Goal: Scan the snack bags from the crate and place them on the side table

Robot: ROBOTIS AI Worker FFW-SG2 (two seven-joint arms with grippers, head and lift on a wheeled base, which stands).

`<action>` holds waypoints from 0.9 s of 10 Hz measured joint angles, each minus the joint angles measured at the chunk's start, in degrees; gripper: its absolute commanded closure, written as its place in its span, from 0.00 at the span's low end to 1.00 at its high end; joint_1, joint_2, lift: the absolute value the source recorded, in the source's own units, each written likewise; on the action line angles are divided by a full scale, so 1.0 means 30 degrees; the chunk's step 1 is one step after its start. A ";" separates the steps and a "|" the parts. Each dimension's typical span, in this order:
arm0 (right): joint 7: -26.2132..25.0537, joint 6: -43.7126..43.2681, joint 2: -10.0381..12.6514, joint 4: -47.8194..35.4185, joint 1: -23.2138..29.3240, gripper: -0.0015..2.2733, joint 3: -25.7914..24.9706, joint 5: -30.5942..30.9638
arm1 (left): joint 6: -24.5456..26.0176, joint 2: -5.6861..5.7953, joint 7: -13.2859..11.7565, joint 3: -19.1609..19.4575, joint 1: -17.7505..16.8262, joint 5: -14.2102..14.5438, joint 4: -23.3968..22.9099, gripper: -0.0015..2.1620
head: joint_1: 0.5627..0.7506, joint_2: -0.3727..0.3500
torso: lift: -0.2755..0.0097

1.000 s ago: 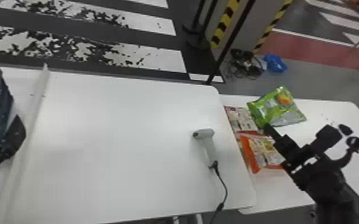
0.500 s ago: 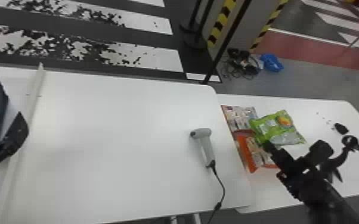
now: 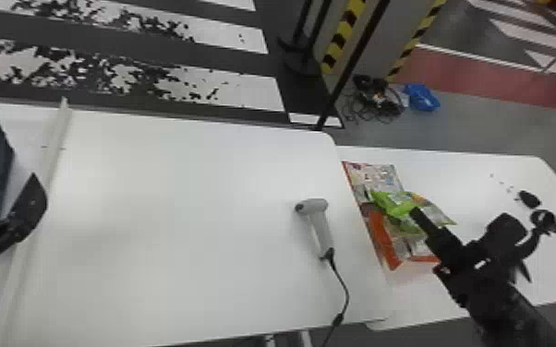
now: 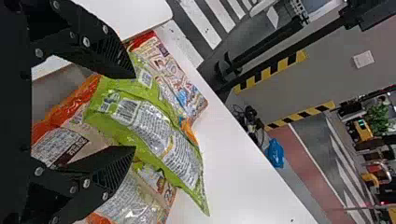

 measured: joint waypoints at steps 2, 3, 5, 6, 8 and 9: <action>-0.0449 -0.0045 0.0820 -0.3519 0.1571 0.01 0.0648 0.0517 | 0.0000 -0.0060 0.0122 -0.0037 0.0162 0.0000 -0.0350 0.04 | 0.70 0.03 | 0.79; -0.0748 -0.0231 0.1317 -0.5418 0.2499 0.01 0.1376 0.1080 | 0.0000 -0.0086 0.0148 -0.0071 0.0249 0.0000 -0.0489 0.04 | 0.70 0.03 | 0.79; -0.1526 -0.1834 0.2441 -0.8851 0.4368 0.01 0.3756 0.3152 | -0.0026 -0.0184 0.0253 -0.0109 0.0551 -0.0078 -0.0804 0.04 | 0.70 0.04 | 0.79; -0.1927 -0.2732 0.2870 -1.0223 0.5170 0.01 0.5126 0.4263 | -0.0174 -0.0206 0.0374 -0.0112 0.0776 -0.0205 -0.0972 0.04 | 0.70 0.10 | 0.79; -0.2575 -0.4778 0.3443 -1.2029 0.6610 0.01 0.8080 0.6291 | -0.1040 -0.0301 0.0760 -0.0112 0.1417 -0.0294 -0.1232 0.04 | 0.70 0.25 | 0.79; -0.2953 -0.5974 0.3546 -1.2262 0.7172 0.01 0.9503 0.7363 | -0.1372 -0.0351 0.0862 -0.0111 0.1721 -0.0318 -0.1382 0.04 | 0.70 0.31 | 0.79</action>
